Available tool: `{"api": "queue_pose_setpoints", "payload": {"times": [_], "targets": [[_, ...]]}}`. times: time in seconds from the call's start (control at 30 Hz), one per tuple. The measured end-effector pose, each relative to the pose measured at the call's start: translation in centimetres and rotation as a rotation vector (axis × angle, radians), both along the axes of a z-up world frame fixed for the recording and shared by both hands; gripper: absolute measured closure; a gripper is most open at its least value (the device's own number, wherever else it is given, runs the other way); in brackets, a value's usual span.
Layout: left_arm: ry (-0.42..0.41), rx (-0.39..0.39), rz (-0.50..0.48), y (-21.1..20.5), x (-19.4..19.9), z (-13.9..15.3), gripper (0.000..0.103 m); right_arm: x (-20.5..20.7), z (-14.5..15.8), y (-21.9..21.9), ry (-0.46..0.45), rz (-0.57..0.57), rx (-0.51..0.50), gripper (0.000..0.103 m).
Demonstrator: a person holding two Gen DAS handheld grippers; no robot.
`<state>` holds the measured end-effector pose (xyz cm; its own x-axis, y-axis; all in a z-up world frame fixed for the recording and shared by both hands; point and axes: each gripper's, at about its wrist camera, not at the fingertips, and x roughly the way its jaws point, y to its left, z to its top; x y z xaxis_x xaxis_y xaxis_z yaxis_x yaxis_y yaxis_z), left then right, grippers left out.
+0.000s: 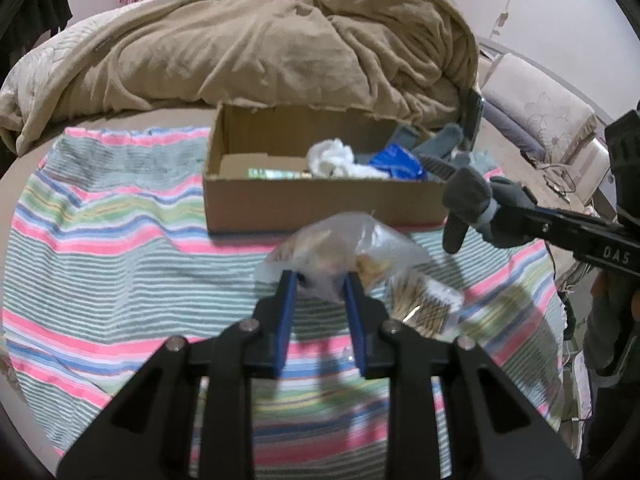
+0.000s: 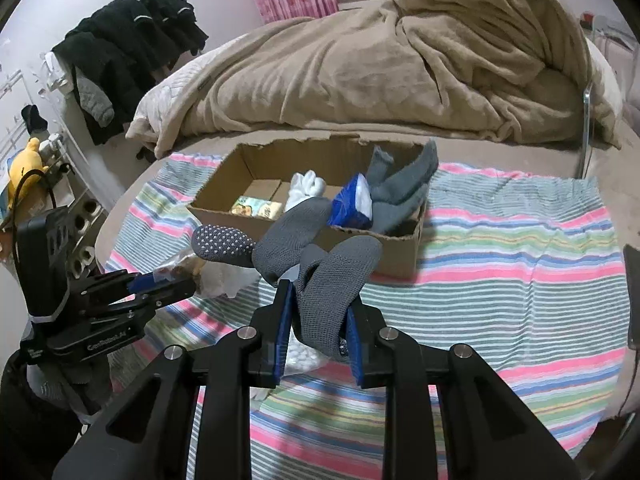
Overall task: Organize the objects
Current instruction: 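Grasp the nut bag with the left tool while the right grasps the grey glove, then carry the nut bag and grey glove toward the box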
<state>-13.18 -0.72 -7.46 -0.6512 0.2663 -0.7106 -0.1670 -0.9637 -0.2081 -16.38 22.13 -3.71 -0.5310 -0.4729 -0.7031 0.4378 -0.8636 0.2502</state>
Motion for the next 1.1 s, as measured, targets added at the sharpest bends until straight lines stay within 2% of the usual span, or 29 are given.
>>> {"api": "queue_pose_setpoints", "payload": {"times": [0.07, 0.13, 0.23, 0.27, 0.3, 0.33, 0.37, 0.4, 0.47, 0.5, 0.67, 0.8, 0.9, 0.93, 1.0, 1.1], "targets": [[0.012, 0.007, 0.003, -0.2, 0.1, 0.5, 0.092, 0.1, 0.5, -0.1, 0.01, 0.002, -0.003, 0.077], [0.021, 0.001, 0.002, -0.3, 0.2, 0.9, 0.092, 0.2, 1.1, -0.3, 0.022, 0.005, -0.004, 0.077], [-0.015, -0.004, 0.004, -0.3, -0.3, 0.2, 0.089, 0.3, 1.7, -0.5, 0.035, 0.009, -0.007, 0.077], [-0.033, 0.018, 0.004, -0.5, -0.4, -0.2, 0.082, 0.2, 1.8, -0.6, 0.037, 0.01, -0.008, 0.077], [-0.061, 0.029, 0.012, -0.5, -0.7, -0.6, 0.07, 0.3, 1.9, -0.6, 0.038, 0.01, -0.008, 0.077], [-0.072, 0.025, 0.02, -0.5, -0.9, -0.8, 0.066, 0.3, 1.9, -0.6, 0.036, 0.011, -0.008, 0.077], [-0.082, 0.025, 0.038, -0.5, -1.1, -1.1, 0.055, 0.3, 1.8, -0.7, 0.033, 0.012, -0.007, 0.077], [-0.085, 0.031, 0.05, -0.6, -1.2, -1.3, 0.039, 0.4, 1.7, -0.7, 0.03, 0.013, -0.005, 0.077], [-0.082, 0.053, 0.081, -0.9, -1.1, -1.5, 0.02, 0.3, 1.5, -0.8, 0.02, 0.015, 0.001, 0.077], [-0.08, 0.055, 0.092, -0.9, -1.1, -1.5, 0.019, 0.4, 1.4, -0.9, 0.017, 0.015, 0.002, 0.077], [-0.08, -0.017, 0.056, 0.3, -1.8, -1.8, 0.016, 0.3, 0.9, -0.9, 0.005, 0.013, -0.003, 0.077], [-0.108, -0.094, 0.023, 1.4, -3.2, -3.2, 0.016, 0.1, 0.6, -0.8, -0.004, 0.004, -0.009, 0.077], [-0.142, -0.087, -0.012, 1.6, -3.8, -3.8, 0.018, 0.0, 0.5, -0.6, -0.005, -0.003, -0.012, 0.077], [-0.135, -0.088, -0.018, 1.7, -3.9, -3.8, 0.019, 0.0, 0.6, -0.4, -0.005, -0.006, -0.016, 0.077], [-0.137, -0.087, -0.029, 1.7, -3.9, -3.9, 0.043, -0.1, 0.5, -0.2, -0.007, -0.014, -0.022, 0.077], [-0.132, -0.078, -0.031, 1.6, -3.8, -3.9, 0.047, -0.2, 0.5, -0.1, -0.009, -0.02, -0.03, 0.077]]}}
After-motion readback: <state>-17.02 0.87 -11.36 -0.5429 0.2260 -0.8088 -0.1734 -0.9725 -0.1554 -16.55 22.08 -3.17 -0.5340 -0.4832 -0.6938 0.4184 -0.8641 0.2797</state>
